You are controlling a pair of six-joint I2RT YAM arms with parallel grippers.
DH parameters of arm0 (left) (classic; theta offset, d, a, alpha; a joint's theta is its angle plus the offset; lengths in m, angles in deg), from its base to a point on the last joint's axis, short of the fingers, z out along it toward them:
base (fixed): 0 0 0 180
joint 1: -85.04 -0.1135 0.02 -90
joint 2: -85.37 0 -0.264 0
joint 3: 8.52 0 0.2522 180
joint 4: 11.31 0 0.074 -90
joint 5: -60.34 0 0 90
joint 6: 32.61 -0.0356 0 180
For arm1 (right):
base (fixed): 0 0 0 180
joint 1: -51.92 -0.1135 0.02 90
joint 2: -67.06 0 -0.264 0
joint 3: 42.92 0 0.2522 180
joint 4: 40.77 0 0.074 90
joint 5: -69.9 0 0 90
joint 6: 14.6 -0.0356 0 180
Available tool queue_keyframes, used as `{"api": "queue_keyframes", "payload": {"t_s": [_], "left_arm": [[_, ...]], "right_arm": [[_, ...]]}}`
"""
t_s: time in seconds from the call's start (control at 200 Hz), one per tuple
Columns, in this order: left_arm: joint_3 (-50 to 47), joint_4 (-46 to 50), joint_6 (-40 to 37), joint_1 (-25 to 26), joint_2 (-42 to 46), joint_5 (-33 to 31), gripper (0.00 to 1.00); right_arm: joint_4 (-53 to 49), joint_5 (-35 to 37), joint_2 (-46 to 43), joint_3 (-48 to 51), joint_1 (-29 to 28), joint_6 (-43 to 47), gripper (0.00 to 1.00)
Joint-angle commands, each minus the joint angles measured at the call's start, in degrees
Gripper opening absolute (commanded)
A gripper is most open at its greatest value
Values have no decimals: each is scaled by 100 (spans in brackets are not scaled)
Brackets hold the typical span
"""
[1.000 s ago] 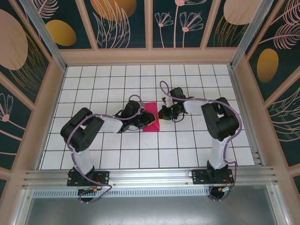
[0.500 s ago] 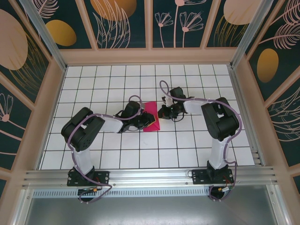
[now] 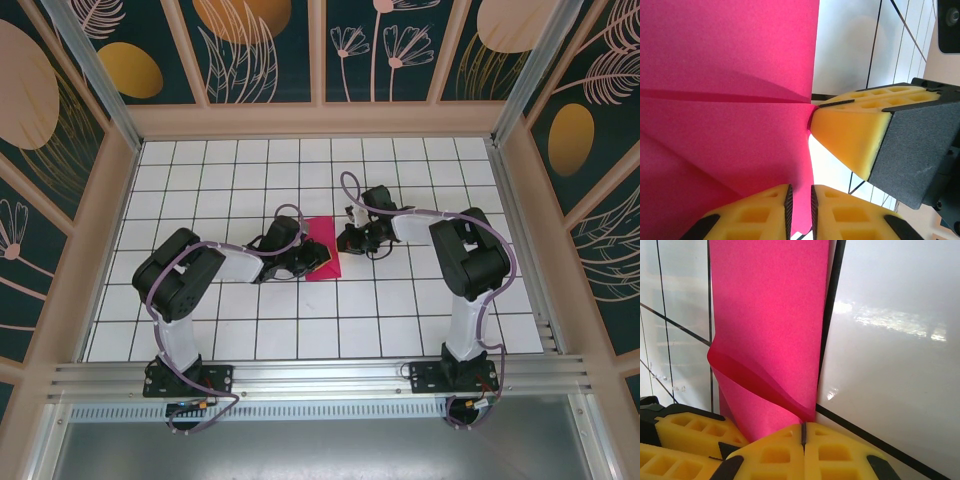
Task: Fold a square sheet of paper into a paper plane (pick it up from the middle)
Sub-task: Fold the triangle a second time at the center of the table.
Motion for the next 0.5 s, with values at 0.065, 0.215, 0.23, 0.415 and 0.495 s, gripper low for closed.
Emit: {"api": "queue_keyframes", "payload": {"t_s": [0.065,0.215,0.23,0.415,0.495], "left_arm": [[-218,-95,-156,24,441,-96,25],[-686,-317,-19,25,876,-243,32],[-739,-358,11,29,1040,-254,32],[-1029,-386,196,43,1147,-330,26],[-1026,-298,255,89,1061,-399,21]], "right_arm": [[-14,-5,-191,-86,-29,83,0],[-68,63,-344,40,-94,-23,0],[-60,62,-364,57,-106,-41,0],[-6,88,-537,176,-259,-308,0],[-15,159,-573,207,-345,-392,0]]}}
